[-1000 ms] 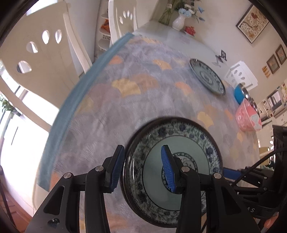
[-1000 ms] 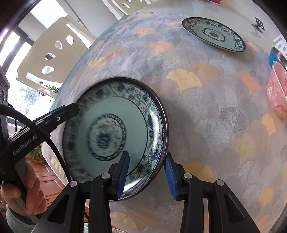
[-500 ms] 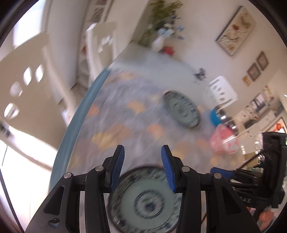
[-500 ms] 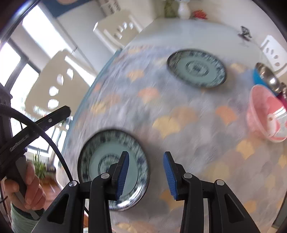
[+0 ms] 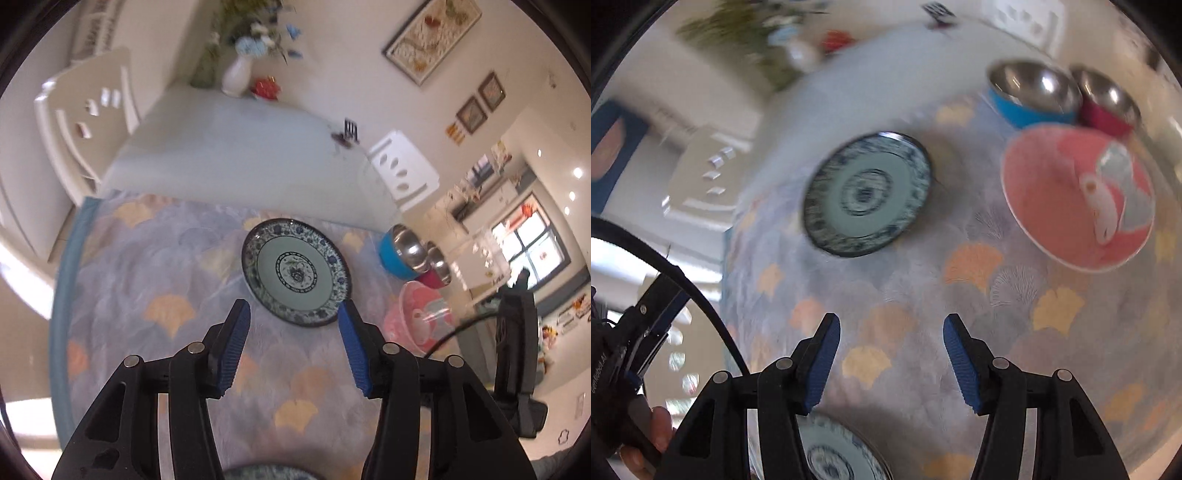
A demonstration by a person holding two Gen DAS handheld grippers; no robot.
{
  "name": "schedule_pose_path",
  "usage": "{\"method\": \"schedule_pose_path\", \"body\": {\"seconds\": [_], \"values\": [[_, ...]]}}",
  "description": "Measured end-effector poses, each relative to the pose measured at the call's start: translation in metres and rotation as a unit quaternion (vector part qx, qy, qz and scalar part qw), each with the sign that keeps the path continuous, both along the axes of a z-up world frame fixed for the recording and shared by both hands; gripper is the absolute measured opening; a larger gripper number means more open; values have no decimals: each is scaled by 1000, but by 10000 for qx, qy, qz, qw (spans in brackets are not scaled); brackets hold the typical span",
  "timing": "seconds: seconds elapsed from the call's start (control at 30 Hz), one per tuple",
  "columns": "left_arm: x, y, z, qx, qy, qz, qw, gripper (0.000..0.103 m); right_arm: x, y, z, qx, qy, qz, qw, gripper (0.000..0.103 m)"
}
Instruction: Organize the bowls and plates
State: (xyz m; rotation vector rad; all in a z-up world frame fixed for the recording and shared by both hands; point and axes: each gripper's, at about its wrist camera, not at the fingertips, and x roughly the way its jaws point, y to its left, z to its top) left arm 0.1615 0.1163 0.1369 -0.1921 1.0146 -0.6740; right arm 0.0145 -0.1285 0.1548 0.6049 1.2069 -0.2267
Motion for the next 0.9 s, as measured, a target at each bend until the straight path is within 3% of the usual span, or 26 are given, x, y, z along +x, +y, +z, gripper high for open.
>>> {"method": "schedule_pose_path", "body": {"seconds": [0.07,0.33,0.6,0.63,0.9], "values": [[26,-14,-15,50,167,-226,9996,40,11,-5,-13,-21,118,-152,9998,56],[102,-49,-71,330,698,-548,9955,40,57,-21,-48,-1,276,-413,9988,56],[134,-62,-117,573,884,-740,9917,39,80,-25,-65,-351,268,-276,9986,56],[136,-63,-120,580,896,-763,9914,35,82,-25,-68,-383,263,-260,9986,56],[148,-68,-123,450,814,-918,9914,30,95,-27,-79,-563,156,-171,9981,47]]}}
